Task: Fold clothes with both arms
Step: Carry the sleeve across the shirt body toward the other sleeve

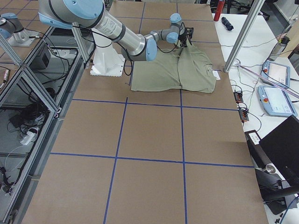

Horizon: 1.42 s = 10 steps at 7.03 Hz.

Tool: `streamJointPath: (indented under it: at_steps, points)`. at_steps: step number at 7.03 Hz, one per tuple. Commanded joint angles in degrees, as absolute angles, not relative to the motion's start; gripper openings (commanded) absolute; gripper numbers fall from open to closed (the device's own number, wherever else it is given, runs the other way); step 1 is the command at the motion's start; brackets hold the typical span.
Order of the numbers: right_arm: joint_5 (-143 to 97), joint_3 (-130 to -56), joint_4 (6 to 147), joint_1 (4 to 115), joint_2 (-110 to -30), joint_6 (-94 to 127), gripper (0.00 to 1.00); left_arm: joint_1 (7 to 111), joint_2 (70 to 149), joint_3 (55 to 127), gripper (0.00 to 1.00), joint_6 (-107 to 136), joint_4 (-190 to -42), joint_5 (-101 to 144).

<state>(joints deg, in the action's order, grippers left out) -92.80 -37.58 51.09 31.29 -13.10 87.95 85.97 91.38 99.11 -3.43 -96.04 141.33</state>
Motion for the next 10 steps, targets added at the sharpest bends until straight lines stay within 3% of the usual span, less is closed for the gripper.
streamJointPath:
  at_steps: [1, 3, 6, 7, 8, 9, 10]
  points:
    - [-91.8, -36.9, 51.1, 30.9, -12.7, 88.1, 0.37, 86.0, 91.1, 99.3, 1.00, -3.4, -96.1, 141.3]
    - [-91.1, -36.4, 51.1, 30.5, -12.0, 89.2, 0.93, 86.0, 91.0, 99.4, 1.00, -3.3, -96.0, 141.7]
    - [-91.2, -39.3, 53.7, 29.8, -10.7, 98.8, 0.99, 85.6, 91.1, 99.3, 1.00, -2.8, -96.1, 143.9]
    - [-91.4, -45.6, 58.7, 29.9, -13.6, 99.5, 0.99, 85.4, 91.1, 99.0, 1.00, -2.9, -96.1, 143.9]
    - [-92.8, -59.1, 65.9, 30.8, -22.5, 99.1, 0.99, 84.6, 91.2, 97.1, 1.00, -2.4, -96.2, 143.9]
    - [-95.9, -67.9, 66.8, 32.8, -29.7, 98.1, 0.99, 81.9, 92.5, 94.3, 0.98, -0.7, -99.7, 143.7]
    - [-101.5, -70.9, 66.9, 36.2, -34.1, 96.2, 0.99, 79.5, 92.6, 89.0, 0.98, 2.3, -106.1, 143.3]
